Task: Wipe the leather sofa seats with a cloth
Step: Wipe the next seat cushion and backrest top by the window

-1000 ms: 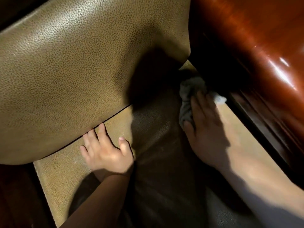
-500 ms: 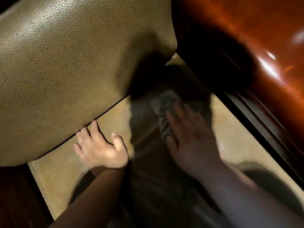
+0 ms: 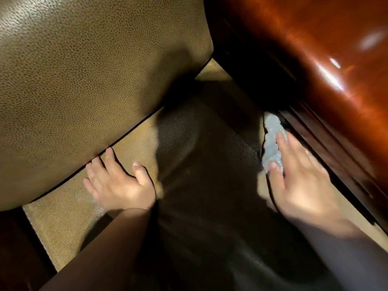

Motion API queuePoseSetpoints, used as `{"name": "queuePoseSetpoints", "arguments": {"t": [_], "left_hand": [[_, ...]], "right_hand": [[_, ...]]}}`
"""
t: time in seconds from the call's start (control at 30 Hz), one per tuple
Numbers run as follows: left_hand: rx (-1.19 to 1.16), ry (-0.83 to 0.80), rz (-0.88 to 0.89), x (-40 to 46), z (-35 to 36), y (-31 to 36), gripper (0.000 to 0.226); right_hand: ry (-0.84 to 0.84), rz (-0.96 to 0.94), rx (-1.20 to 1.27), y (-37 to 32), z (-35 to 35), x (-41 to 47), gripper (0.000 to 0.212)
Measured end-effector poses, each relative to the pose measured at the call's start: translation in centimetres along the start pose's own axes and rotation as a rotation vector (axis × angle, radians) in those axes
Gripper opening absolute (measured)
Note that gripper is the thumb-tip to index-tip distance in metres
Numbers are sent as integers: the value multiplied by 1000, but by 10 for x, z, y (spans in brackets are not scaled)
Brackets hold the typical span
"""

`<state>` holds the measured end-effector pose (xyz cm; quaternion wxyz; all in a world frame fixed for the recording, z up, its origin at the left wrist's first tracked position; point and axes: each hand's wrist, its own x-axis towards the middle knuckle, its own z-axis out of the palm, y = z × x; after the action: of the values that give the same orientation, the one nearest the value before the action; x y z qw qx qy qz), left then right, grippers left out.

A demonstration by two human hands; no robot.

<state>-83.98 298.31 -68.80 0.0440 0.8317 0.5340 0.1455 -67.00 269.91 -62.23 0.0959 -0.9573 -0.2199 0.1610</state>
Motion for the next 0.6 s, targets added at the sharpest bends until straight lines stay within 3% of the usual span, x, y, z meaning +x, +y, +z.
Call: {"name": "queuePoseSetpoints", "arguments": {"t": [0.17,0.2,0.27,0.33,0.4,0.5,0.6], "left_hand": [[34,-9,30,-1,-3,0,69],[27,-34,20,-1,-5,0,70],[0,-91,-13,0,-12,4,72],[-2,-121,-28,2,-17,7,73],[12,-142,-23,3,-19,8,74],[11,-156,-11,4,-20,9,74],[3,-166,-18,4,-17,7,73]], "right_hand": [[72,214,32,-41,14,-36,70],[57,179,74,-60,21,-45,71],[3,-78,70,-86,38,-66,73],[24,-268,44,-78,40,-77,72],[83,-116,52,-44,35,-80,73],[140,335,-25,8,14,-82,74],[175,523,-30,-7,14,-68,74]]}}
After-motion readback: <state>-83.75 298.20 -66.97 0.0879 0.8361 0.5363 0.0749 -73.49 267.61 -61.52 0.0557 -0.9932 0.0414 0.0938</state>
